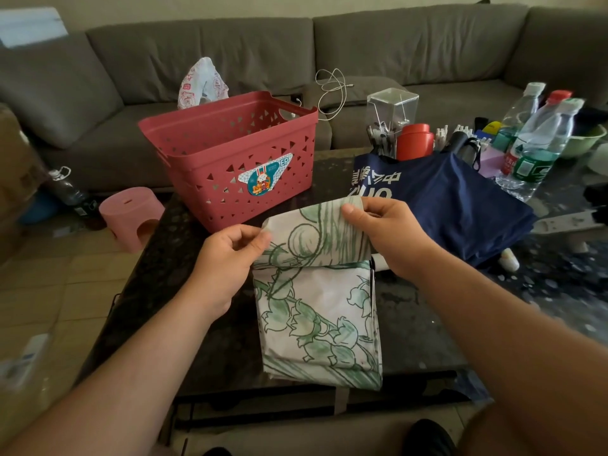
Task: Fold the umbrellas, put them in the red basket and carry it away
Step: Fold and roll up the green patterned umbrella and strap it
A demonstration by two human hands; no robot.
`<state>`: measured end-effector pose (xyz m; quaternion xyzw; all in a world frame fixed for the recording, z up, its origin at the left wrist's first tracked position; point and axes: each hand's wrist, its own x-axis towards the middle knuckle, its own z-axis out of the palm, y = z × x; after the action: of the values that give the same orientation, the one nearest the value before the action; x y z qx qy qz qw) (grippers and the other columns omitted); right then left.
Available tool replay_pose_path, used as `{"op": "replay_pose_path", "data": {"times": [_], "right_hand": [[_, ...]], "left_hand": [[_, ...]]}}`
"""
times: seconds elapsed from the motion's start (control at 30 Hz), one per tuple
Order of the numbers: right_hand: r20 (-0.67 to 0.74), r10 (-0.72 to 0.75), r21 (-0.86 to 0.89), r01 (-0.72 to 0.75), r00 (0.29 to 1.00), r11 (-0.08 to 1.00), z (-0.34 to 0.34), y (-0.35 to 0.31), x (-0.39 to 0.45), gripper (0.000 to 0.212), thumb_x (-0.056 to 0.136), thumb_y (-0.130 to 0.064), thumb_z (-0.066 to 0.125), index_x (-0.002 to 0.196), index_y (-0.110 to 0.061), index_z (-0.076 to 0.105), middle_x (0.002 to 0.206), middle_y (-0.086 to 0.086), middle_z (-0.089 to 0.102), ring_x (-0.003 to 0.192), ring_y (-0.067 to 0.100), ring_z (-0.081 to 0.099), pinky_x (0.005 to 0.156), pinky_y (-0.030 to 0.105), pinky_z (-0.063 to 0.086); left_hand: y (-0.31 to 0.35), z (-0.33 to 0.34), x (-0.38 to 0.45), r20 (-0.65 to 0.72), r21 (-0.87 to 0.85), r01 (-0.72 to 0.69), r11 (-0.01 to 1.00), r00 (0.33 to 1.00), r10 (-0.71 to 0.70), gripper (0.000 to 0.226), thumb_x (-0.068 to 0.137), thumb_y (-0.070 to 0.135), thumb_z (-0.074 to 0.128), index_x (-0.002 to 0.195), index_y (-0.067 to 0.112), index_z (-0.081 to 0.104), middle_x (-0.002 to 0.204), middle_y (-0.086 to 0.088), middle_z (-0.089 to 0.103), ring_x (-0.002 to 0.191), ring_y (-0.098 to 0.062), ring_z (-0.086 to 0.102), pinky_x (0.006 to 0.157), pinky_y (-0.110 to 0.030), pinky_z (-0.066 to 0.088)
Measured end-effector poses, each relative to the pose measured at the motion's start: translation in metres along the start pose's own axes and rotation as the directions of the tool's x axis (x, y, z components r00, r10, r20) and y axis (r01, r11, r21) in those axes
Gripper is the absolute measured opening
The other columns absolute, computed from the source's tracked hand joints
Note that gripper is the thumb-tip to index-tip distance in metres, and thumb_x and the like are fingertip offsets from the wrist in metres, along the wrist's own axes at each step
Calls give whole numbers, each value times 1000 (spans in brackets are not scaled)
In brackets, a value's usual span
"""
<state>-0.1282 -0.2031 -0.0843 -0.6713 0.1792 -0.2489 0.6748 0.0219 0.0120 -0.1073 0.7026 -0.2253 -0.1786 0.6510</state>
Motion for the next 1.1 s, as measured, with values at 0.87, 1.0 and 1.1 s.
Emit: {"op": "replay_pose_path", "data": {"times": [0.87, 1.0, 1.1], "right_hand": [[48, -14, -27, 16, 999, 1000, -7, 9, -1, 11, 91, -2, 74, 83, -8, 78, 103, -5, 74, 91, 25, 74, 86, 47, 64], [73, -74, -22, 75, 995, 997, -5, 3, -2, 23, 89, -4, 77, 72, -19, 80, 114, -9, 70, 96, 20, 72, 83, 42, 63], [26, -101, -125, 103, 995, 987, -6, 6, 1, 18, 86, -13, 83, 75, -27, 82, 123, -6, 62, 112, 22, 67, 95, 48, 60]], "left_hand": [[15, -1, -3, 116, -197, 391, 899, 920, -375, 27, 96, 32, 63, 74, 32, 79, 75, 9, 58, 65, -9, 43, 63, -31, 27], [21, 2, -5, 15, -51, 220, 974, 975, -220, 29, 95, 44, 65, 73, 28, 71, 70, 9, 61, 65, -11, 49, 64, -32, 33], [22, 4, -6, -34, -37, 167, 985, 985, -169, 23, 99, 35, 68, 81, 26, 77, 83, 4, 73, 82, -14, 63, 77, -33, 43]]}}
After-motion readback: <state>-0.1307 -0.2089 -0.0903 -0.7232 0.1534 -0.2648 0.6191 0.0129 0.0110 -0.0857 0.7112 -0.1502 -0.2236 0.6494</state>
